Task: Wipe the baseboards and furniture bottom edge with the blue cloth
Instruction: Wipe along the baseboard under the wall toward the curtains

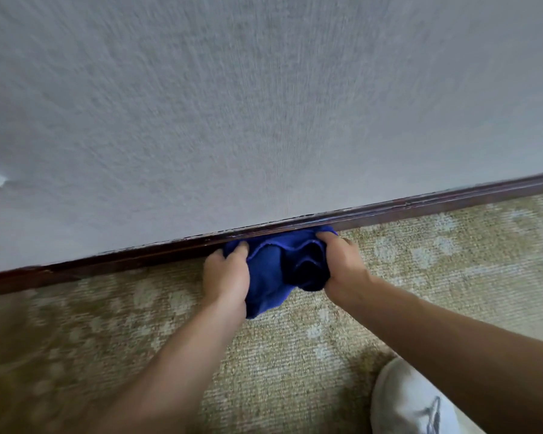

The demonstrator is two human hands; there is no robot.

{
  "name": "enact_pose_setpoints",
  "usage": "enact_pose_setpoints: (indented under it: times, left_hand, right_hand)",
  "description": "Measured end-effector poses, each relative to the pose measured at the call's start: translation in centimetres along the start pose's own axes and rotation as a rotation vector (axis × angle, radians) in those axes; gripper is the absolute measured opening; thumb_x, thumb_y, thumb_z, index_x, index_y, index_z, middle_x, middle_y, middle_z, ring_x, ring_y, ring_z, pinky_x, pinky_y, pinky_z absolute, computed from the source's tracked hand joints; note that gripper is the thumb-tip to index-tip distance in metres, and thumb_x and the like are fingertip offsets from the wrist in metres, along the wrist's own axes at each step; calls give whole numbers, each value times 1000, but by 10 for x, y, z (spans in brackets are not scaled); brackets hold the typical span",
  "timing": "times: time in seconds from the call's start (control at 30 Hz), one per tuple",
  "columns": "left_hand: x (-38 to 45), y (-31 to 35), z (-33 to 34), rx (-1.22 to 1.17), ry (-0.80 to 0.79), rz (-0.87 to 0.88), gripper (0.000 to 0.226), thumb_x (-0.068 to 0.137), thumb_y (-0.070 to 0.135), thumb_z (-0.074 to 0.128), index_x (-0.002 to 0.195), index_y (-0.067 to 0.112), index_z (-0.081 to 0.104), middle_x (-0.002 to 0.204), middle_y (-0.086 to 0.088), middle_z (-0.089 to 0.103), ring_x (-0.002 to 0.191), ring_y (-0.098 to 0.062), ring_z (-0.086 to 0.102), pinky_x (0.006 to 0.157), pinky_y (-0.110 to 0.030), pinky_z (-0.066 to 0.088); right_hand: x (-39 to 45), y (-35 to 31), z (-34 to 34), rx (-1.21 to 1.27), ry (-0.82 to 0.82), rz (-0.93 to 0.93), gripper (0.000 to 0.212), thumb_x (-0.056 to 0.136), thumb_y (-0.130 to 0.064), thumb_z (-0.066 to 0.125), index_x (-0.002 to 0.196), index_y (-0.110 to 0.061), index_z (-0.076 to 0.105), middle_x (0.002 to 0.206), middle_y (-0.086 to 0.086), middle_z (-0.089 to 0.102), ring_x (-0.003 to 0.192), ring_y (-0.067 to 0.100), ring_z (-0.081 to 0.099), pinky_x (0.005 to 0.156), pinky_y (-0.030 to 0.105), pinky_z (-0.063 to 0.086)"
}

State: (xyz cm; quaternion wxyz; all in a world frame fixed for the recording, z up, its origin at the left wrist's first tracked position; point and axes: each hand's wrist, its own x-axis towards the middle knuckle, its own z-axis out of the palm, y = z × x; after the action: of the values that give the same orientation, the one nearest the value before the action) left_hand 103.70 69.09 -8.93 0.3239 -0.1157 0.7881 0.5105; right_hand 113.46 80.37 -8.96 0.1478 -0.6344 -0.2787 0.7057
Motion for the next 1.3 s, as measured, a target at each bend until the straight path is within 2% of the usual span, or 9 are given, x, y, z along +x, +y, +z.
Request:
enact_pose_setpoints:
  times: [0.1,0.23,0.43,0.57,0.67,0.8,0.97,1.13,1.3]
  left_hand:
    - [1,-12,-25,-116,205,91,21,77,41,61,81,20,63,93,-6,71,91,-30,68,91,-53,54]
    - [1,-7,-47,-71,378,282,21,85,42,59,98,25,56,105,-2,66,98,-26,65,94,-46,52]
    - [-13,-4,0,143,232,463,15,88,26,66,80,13,62,77,-5,67,74,-27,63,74,-42,52]
    - [-15,-11,9,-35,138,352,19,81,34,69,74,16,68,70,0,70,67,-16,61,74,-45,56]
    - [-12,-15,-13,-154,290,263,8,84,28,71,82,20,73,78,5,71,78,-17,66,85,-47,58]
    - [-14,-8,-12,-14,280,385,7,88,17,67,88,17,74,71,9,67,70,-9,60,79,-41,57]
    - [-32,4,32,252,104,477,16,85,19,70,69,15,71,56,6,59,57,-4,45,56,-26,41]
    - [-16,-18,-11,-21,453,168,8,89,17,67,83,15,71,77,-2,69,80,-25,66,82,-44,55]
    - [-22,7,18,267,414,335,16,88,14,66,73,9,63,57,2,53,57,-10,45,57,-24,42]
  right_hand:
    - [-21,7,24,0,-132,54,17,91,-7,57,106,0,55,84,13,61,64,23,60,54,29,51]
    - [-32,19,51,45,-292,109,28,92,-7,57,117,5,56,93,18,64,70,26,63,63,33,54]
    - [-13,-2,11,71,-40,35,35,86,-5,59,119,6,56,96,19,64,65,27,62,55,31,53]
    - [-10,-8,-2,48,32,-25,32,86,-7,60,115,6,56,96,19,63,71,28,62,61,34,52]
    - [-28,2,23,31,-163,0,9,89,-3,57,97,1,60,84,15,63,69,27,62,64,34,52]
    - [-24,-3,21,70,-192,38,6,90,0,55,91,-5,58,76,11,60,63,22,59,60,30,50]
    - [-1,-20,-14,137,44,43,12,91,-7,53,83,-12,46,80,9,56,65,24,57,60,33,49]
    - [-20,21,27,3,-212,11,7,84,-20,57,88,-19,52,97,8,67,95,28,66,95,48,53]
    - [-9,12,20,114,-95,42,5,81,-19,56,85,-19,53,97,13,68,92,30,68,91,50,54]
